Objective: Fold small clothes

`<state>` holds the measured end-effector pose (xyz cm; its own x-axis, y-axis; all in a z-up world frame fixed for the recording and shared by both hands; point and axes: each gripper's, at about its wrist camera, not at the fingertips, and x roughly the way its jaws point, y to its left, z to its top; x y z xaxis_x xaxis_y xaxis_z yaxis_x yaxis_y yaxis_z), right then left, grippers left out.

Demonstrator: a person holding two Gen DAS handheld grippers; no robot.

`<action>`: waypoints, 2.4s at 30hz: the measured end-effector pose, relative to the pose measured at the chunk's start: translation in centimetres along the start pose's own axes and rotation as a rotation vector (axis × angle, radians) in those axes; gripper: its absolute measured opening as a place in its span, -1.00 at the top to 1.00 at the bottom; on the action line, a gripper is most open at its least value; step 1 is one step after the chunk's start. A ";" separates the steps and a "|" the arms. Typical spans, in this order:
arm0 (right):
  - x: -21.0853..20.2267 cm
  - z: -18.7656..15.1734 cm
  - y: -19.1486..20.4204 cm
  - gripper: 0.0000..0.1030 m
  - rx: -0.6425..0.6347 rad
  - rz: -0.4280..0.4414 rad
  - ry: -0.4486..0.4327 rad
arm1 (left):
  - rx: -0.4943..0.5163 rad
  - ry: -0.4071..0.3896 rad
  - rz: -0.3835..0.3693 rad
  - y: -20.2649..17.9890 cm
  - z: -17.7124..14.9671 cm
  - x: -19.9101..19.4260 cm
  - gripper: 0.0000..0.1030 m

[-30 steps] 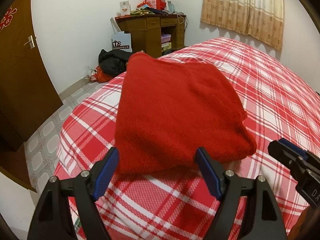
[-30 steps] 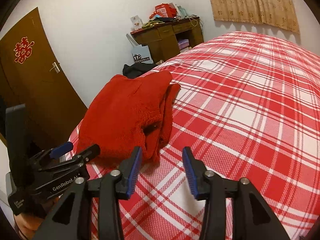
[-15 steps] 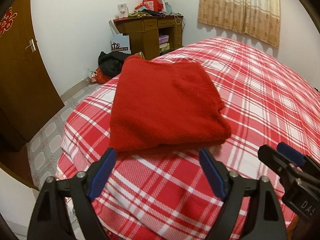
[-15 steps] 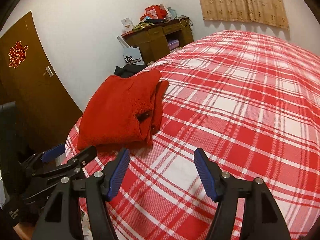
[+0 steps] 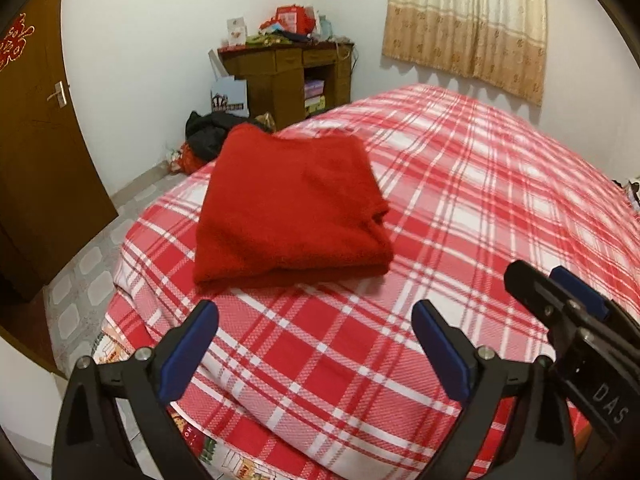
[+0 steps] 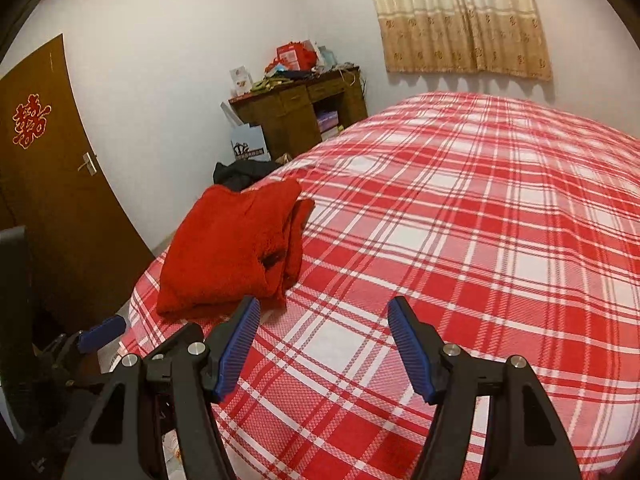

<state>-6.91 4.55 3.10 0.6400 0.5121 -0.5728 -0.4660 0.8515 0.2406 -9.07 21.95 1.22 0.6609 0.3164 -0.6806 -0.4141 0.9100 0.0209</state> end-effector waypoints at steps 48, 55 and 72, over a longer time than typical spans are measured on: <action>-9.6 2.5 2.0 -0.49 -0.050 -0.039 -0.277 | -0.082 -0.266 0.162 1.7 1.8 -7.1 -1.00; -9.3 2.5 1.9 -0.49 -0.049 -0.037 -0.267 | -0.081 -0.276 0.165 1.8 1.9 -7.4 -1.00; -9.1 2.5 1.9 -0.49 -0.045 -0.044 -0.263 | -0.085 -0.260 0.166 2.0 1.8 -6.9 -1.00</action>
<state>-12.12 1.83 10.72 0.7943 0.4916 -0.3570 -0.4574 0.8706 0.1812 -13.36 22.04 7.31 0.7128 0.5268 -0.4629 -0.5734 0.8179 0.0479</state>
